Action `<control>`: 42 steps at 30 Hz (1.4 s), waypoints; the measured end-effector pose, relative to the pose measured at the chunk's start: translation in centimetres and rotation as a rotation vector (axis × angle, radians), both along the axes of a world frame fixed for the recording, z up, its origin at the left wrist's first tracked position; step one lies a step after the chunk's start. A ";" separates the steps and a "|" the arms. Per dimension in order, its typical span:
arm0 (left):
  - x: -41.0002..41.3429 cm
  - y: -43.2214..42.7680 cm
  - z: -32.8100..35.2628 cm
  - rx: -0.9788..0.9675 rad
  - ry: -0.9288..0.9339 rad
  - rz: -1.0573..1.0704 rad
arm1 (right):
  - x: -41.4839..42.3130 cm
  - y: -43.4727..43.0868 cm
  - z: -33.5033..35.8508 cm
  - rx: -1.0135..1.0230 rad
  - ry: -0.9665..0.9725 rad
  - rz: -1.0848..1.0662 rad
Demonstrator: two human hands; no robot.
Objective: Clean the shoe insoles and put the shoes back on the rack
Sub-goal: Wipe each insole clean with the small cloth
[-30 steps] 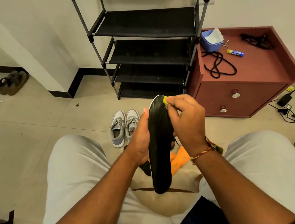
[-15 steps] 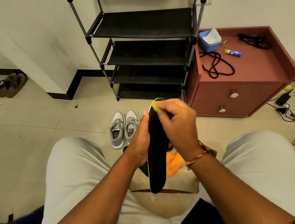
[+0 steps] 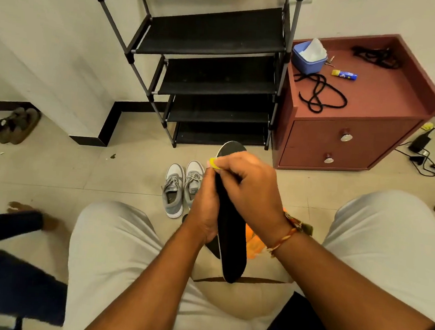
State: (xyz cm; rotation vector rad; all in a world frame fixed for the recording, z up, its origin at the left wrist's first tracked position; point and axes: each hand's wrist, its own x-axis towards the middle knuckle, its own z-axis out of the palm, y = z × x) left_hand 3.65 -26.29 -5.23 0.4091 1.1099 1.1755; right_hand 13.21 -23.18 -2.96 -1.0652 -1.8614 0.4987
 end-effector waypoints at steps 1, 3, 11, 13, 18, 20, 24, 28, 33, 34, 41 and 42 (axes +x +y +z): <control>0.0 0.0 0.3 -0.008 -0.005 -0.016 | 0.3 0.6 -0.1 0.005 0.003 -0.023; -0.1 -0.1 0.5 -0.031 -0.022 -0.077 | 1.3 2.2 -0.3 -0.012 0.048 -0.117; 0.0 0.0 0.0 -0.007 -0.013 0.032 | -0.1 0.1 -0.2 -0.019 0.013 0.011; 0.0 0.0 0.1 -0.009 -0.009 -0.011 | 0.4 1.1 -0.2 0.004 0.015 -0.007; -0.3 0.0 0.1 -0.065 -0.042 -0.081 | 2.0 2.9 -0.5 -0.009 0.043 -0.175; -0.2 0.0 0.1 -0.052 -0.025 -0.048 | 1.0 1.7 -0.6 -0.003 0.019 -0.113; -0.4 0.2 0.3 -0.015 -0.051 0.077 | -0.3 0.0 -0.5 -0.016 -0.048 0.076; -0.8 0.4 0.4 -0.038 -0.108 0.027 | 1.4 2.3 -0.7 0.007 -0.056 -0.079; -1.6 0.8 0.3 -0.026 -0.096 0.144 | -0.2 -0.1 -0.9 0.014 -0.198 0.092; -1.9 1.0 0.3 -0.013 -0.099 0.165 | -0.5 -0.8 -1.0 -0.001 -0.233 0.156; -1.2 0.5 0.3 -0.029 -0.044 0.028 | 1.7 2.8 -1.8 0.045 -0.189 -0.040; -1.1 0.4 0.4 -0.048 -0.037 -0.001 | 2.1 3.1 -1.7 0.053 -0.156 -0.072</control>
